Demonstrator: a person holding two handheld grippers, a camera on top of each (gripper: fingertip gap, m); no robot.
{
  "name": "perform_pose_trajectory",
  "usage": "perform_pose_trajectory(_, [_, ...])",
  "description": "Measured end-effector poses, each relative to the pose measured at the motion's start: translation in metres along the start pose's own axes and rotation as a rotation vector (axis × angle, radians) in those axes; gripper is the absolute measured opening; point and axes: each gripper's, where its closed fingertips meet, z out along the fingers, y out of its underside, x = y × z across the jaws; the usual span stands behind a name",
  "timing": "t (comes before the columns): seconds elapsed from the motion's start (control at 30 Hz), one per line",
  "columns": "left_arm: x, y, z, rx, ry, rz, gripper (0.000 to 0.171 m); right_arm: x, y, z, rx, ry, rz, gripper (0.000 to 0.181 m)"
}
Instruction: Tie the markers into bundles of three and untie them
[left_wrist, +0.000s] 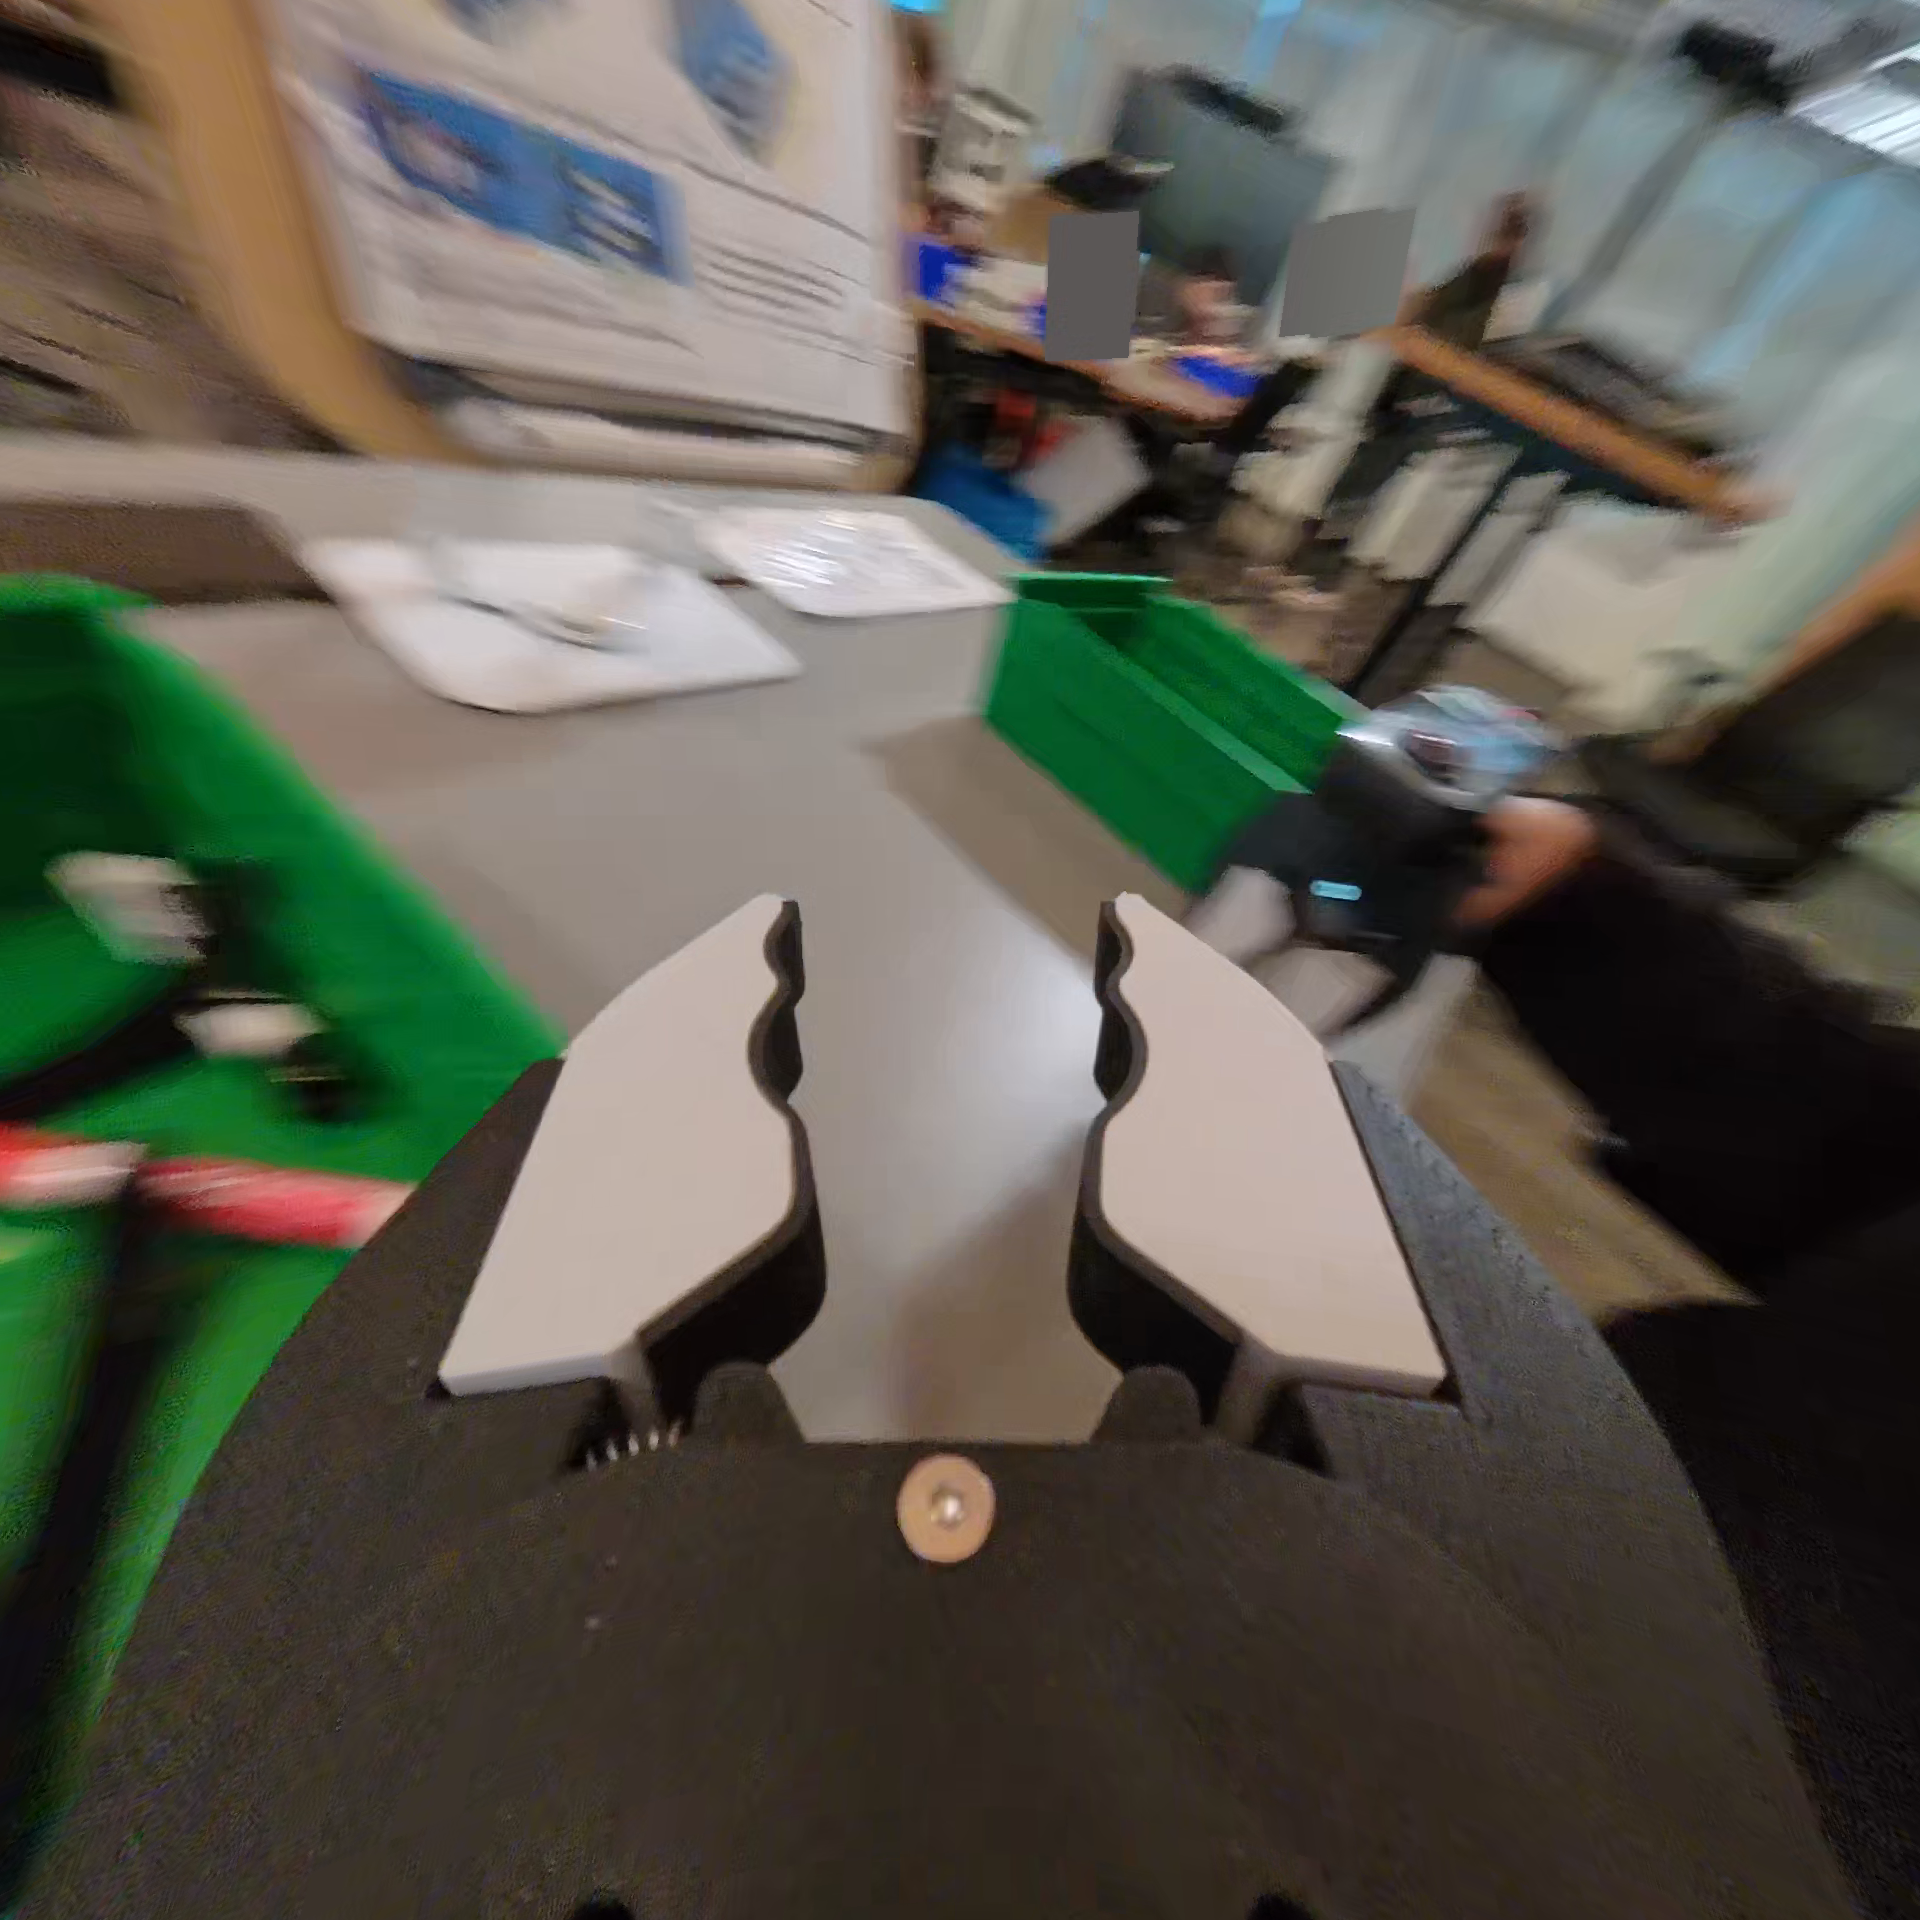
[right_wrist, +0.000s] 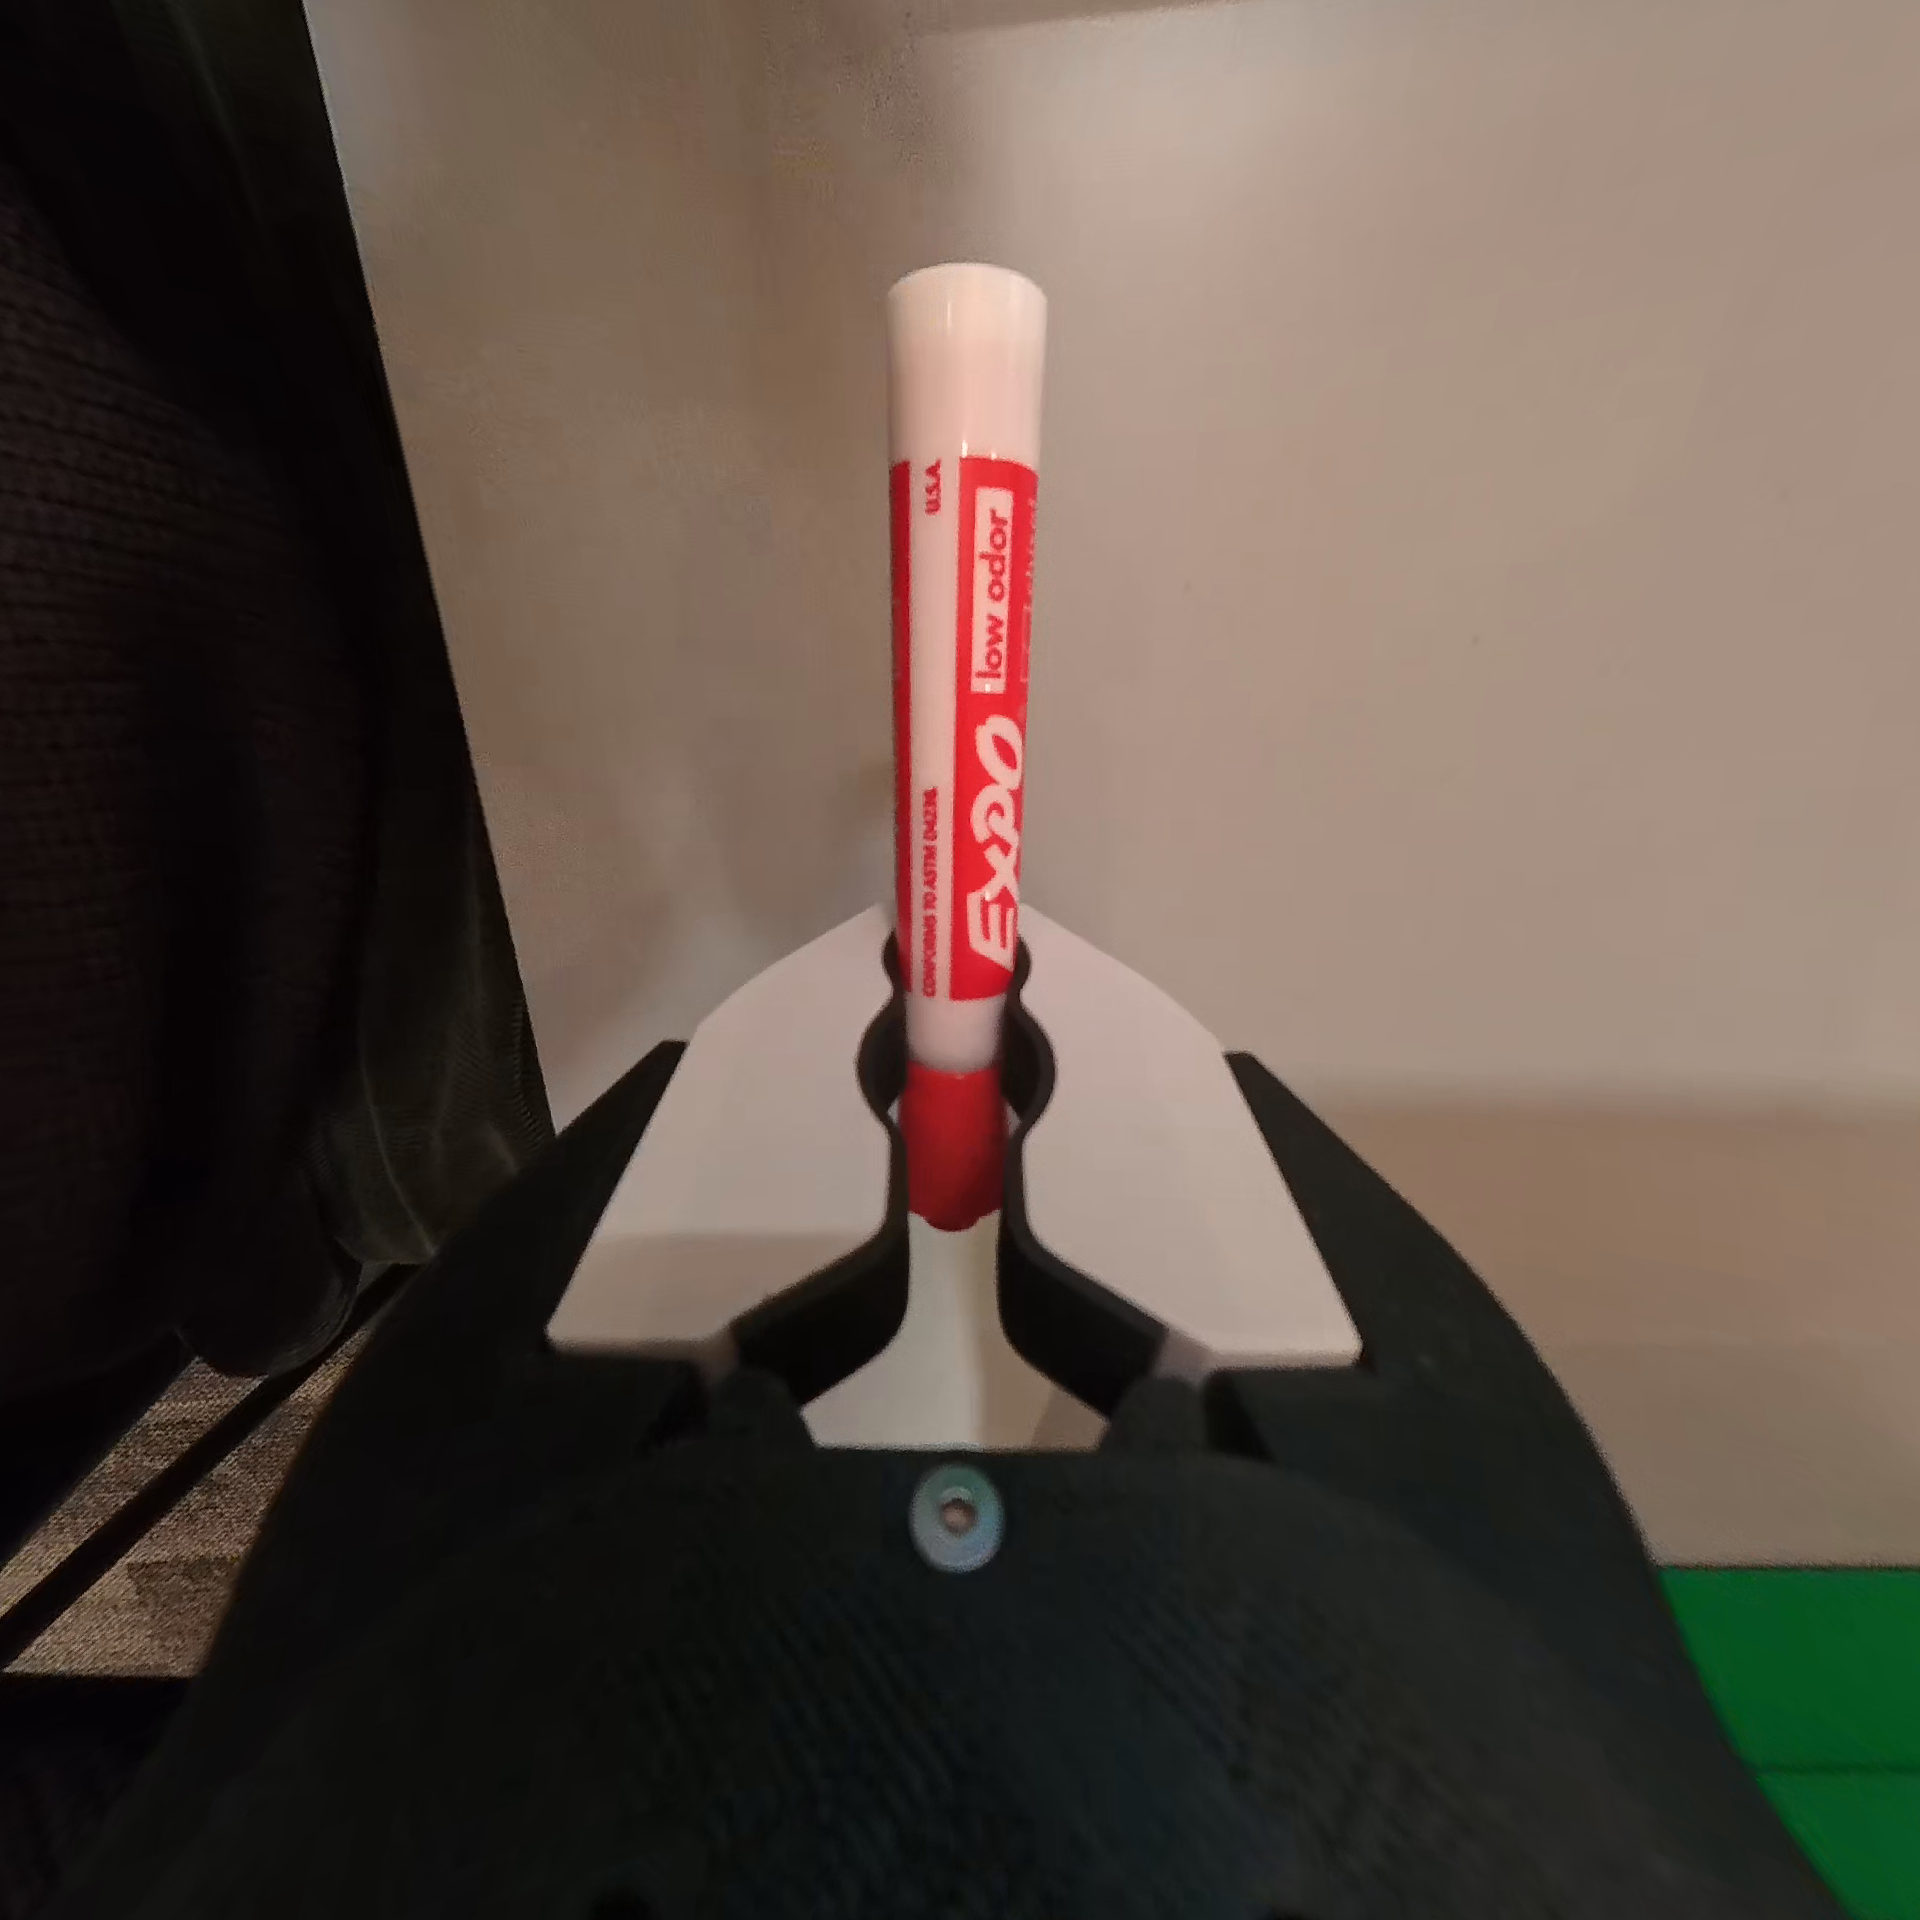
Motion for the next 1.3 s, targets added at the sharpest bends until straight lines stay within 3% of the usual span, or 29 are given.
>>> perform_pose_trajectory(0.1, [-0.077, -0.034, -0.033, -0.011, -0.308, 0.247, 0.057, 0.0, -0.001, 0.002, 0.002, -0.009, 0.002, 0.014])
perform_pose_trajectory(0.17, [-0.127, -0.041, -0.043, -0.102, -0.47, 0.365, 0.054, 0.002, 0.0, 0.003, -0.01, -0.004, 0.001, 0.014])
perform_pose_trajectory(0.23, [-0.16, -0.023, -0.034, -0.304, -0.489, 0.401, 0.057, 0.004, -0.001, 0.002, -0.02, 0.009, -0.003, 0.014])
perform_pose_trajectory(0.3, [-0.176, 0.007, -0.014, -0.483, -0.45, 0.339, 0.061, 0.004, -0.005, 0.0, -0.013, 0.011, -0.005, 0.014])
perform_pose_trajectory(0.37, [-0.183, 0.036, 0.005, -0.582, -0.449, 0.109, 0.064, 0.004, -0.007, -0.001, -0.012, 0.016, -0.004, 0.014])
perform_pose_trajectory(0.43, [-0.178, 0.055, 0.026, -0.605, -0.379, -0.071, 0.061, 0.005, -0.006, 0.0, -0.018, 0.02, 0.001, 0.014])
perform_pose_trajectory(0.57, [-0.193, 0.083, 0.026, -0.714, -0.455, -0.024, 0.052, 0.005, -0.002, 0.002, -0.024, 0.018, 0.006, 0.014])
perform_pose_trajectory(0.77, [-0.166, 0.077, 0.032, -0.644, -0.277, -0.102, 0.023, 0.006, 0.002, 0.007, -0.031, 0.002, 0.012, 0.014])
perform_pose_trajectory(0.87, [-0.163, 0.094, 0.031, -0.726, -0.255, -0.113, 0.027, 0.006, 0.004, 0.008, -0.038, -0.001, 0.015, 0.014])
perform_pose_trajectory(0.97, [-0.173, 0.105, 0.029, -0.76, -0.308, -0.103, 0.024, 0.006, 0.005, 0.007, -0.041, 0.004, 0.015, 0.014])
perform_pose_trajectory(1.17, [-0.192, 0.119, 0.004, -0.893, -0.427, -0.058, 0.037, 0.008, 0.005, 0.003, -0.035, 0.015, 0.017, 0.014])
perform_pose_trajectory(1.3, [-0.187, 0.102, 0.021, -0.722, -0.396, -0.145, 0.04, 0.008, 0.007, 0.004, -0.049, 0.02, 0.017, 0.014])
